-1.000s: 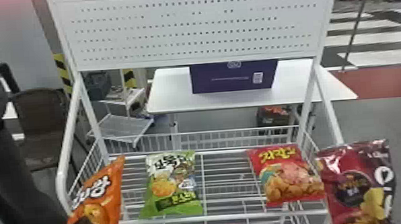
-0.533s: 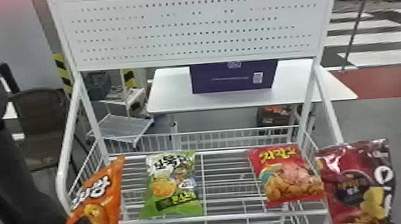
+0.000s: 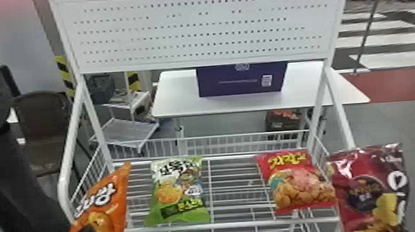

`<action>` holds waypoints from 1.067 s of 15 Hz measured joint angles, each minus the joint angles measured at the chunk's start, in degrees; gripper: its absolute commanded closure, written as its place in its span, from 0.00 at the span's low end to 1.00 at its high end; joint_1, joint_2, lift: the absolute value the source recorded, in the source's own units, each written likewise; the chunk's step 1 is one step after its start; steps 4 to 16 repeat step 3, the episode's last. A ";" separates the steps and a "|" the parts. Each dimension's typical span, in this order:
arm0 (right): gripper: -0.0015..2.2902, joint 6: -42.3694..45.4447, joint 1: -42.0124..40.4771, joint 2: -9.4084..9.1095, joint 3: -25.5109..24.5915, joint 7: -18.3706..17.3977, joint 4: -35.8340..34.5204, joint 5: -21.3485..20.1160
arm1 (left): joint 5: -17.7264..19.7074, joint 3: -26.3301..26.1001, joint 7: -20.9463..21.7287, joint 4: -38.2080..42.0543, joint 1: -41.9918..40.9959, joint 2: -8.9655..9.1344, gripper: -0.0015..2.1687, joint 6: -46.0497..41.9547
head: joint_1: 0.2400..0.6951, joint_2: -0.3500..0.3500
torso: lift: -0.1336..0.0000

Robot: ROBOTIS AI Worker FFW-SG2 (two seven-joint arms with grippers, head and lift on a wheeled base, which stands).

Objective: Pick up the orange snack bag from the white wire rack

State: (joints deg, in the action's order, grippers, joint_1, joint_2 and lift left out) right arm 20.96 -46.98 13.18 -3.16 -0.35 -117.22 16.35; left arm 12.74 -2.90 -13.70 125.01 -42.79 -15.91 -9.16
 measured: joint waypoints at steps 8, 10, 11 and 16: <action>0.92 0.00 0.04 0.00 0.00 -0.02 0.02 0.02 | 0.00 0.01 0.06 0.05 0.03 0.00 0.99 -0.02 | 0.57 0.50 | 1.00; 0.92 0.00 0.04 0.00 0.00 -0.02 0.02 0.02 | 0.00 0.01 0.06 0.05 0.03 0.00 0.99 -0.02 | 0.57 0.50 | 1.00; 0.92 0.00 0.04 0.00 0.00 -0.02 0.02 0.02 | 0.00 0.01 0.06 0.05 0.03 0.00 0.99 -0.02 | 0.57 0.50 | 1.00; 0.92 0.00 0.04 0.00 0.00 -0.02 0.02 0.02 | 0.00 0.01 0.06 0.05 0.03 0.00 0.99 -0.02 | 0.57 0.50 | 1.00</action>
